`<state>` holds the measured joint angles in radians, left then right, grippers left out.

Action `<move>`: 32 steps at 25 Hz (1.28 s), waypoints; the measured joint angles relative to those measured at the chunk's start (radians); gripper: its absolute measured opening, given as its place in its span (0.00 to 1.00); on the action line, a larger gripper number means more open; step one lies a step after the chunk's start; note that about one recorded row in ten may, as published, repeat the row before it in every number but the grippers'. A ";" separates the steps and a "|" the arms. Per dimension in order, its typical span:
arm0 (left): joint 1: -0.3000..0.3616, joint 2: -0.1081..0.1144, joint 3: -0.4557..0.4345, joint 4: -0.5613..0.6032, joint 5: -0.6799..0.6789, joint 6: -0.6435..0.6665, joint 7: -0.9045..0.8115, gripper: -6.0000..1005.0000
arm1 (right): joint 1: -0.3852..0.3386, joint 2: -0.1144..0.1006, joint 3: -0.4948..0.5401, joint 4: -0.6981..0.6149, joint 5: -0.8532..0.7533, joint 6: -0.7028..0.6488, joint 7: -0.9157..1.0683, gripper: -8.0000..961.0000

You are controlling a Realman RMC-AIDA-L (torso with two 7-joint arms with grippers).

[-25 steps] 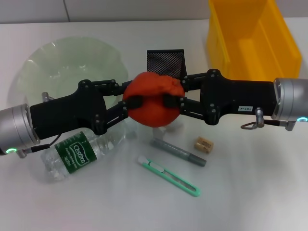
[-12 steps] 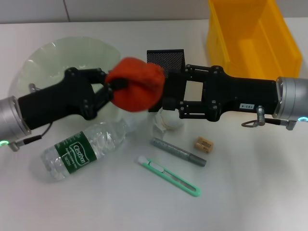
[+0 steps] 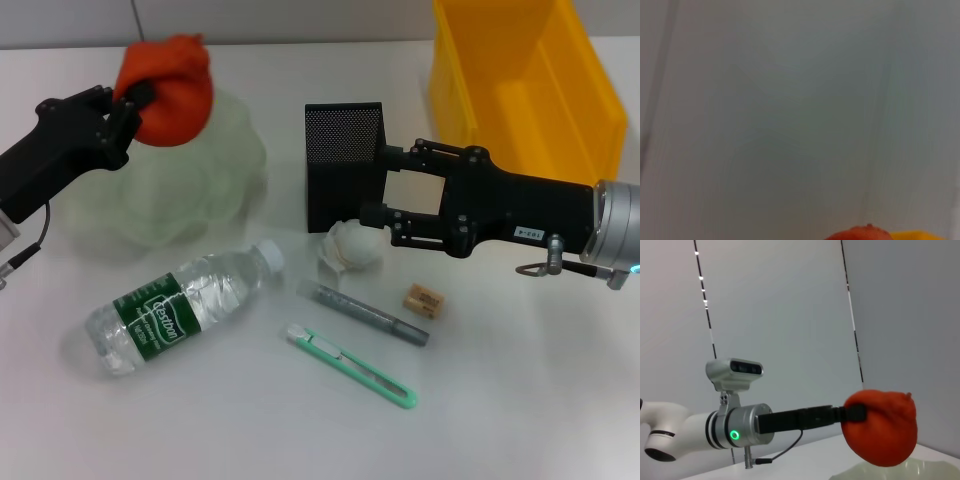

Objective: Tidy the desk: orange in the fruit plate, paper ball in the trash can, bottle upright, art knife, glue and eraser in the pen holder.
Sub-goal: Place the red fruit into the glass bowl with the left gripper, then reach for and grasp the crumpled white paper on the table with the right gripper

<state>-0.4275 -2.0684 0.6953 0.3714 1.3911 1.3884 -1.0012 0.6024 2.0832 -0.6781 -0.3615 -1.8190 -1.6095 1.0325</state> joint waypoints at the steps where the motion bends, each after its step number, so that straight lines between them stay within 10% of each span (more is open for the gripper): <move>1: -0.005 0.000 -0.007 -0.010 0.000 -0.028 0.000 0.08 | -0.003 0.000 0.000 0.001 0.000 0.004 -0.001 0.77; 25: -0.033 -0.004 -0.019 -0.090 -0.015 -0.256 0.093 0.14 | -0.040 -0.002 -0.011 0.005 -0.006 0.075 -0.043 0.77; 32: -0.036 -0.004 -0.027 -0.095 -0.021 -0.242 0.083 0.37 | -0.039 -0.003 -0.011 0.001 -0.007 0.076 -0.043 0.77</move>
<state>-0.4632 -2.0720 0.6679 0.2762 1.3701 1.1462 -0.9181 0.5629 2.0801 -0.6887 -0.3608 -1.8255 -1.5333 0.9894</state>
